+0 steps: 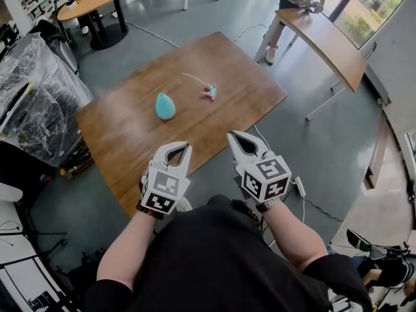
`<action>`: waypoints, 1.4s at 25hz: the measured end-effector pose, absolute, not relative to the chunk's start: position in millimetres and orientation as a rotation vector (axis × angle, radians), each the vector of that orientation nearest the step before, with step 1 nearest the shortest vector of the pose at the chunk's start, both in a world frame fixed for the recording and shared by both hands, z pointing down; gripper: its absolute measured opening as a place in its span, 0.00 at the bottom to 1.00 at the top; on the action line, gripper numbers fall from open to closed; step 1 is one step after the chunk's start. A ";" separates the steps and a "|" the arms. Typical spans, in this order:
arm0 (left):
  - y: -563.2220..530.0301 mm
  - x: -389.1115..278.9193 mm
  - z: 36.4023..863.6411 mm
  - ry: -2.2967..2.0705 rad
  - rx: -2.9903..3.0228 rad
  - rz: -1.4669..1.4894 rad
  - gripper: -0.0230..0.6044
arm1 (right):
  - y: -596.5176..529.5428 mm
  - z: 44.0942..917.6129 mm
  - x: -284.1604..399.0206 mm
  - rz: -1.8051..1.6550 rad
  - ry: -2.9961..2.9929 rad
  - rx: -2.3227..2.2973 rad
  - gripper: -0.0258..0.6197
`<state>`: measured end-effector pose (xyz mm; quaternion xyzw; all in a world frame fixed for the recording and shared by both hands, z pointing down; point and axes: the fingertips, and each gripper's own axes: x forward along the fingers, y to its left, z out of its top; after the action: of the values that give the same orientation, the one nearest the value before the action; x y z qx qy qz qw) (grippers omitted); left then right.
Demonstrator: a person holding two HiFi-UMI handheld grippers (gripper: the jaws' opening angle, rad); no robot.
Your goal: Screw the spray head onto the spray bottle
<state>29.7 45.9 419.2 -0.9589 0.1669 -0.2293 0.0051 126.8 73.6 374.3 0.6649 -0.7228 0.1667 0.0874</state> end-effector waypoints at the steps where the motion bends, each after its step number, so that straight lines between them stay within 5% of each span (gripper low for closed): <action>1: 43.6 31.7 420.8 0.515 -3.005 -0.722 0.06 | 70.0 376.0 127.7 0.498 -2.148 1.969 0.03; 17: -40.7 126.3 463.0 0.490 -2.936 -0.888 0.11 | -13.2 433.3 196.1 0.582 -2.168 1.765 0.03; 35: -135.3 217.3 597.0 0.425 -2.655 -1.436 0.21 | -56.3 512.8 236.3 0.727 -2.297 1.257 0.03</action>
<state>217.3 -135.3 597.0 -0.8700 0.1391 -0.4707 0.0466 236.3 -56.3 512.8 0.4523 -0.8262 0.2615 0.2106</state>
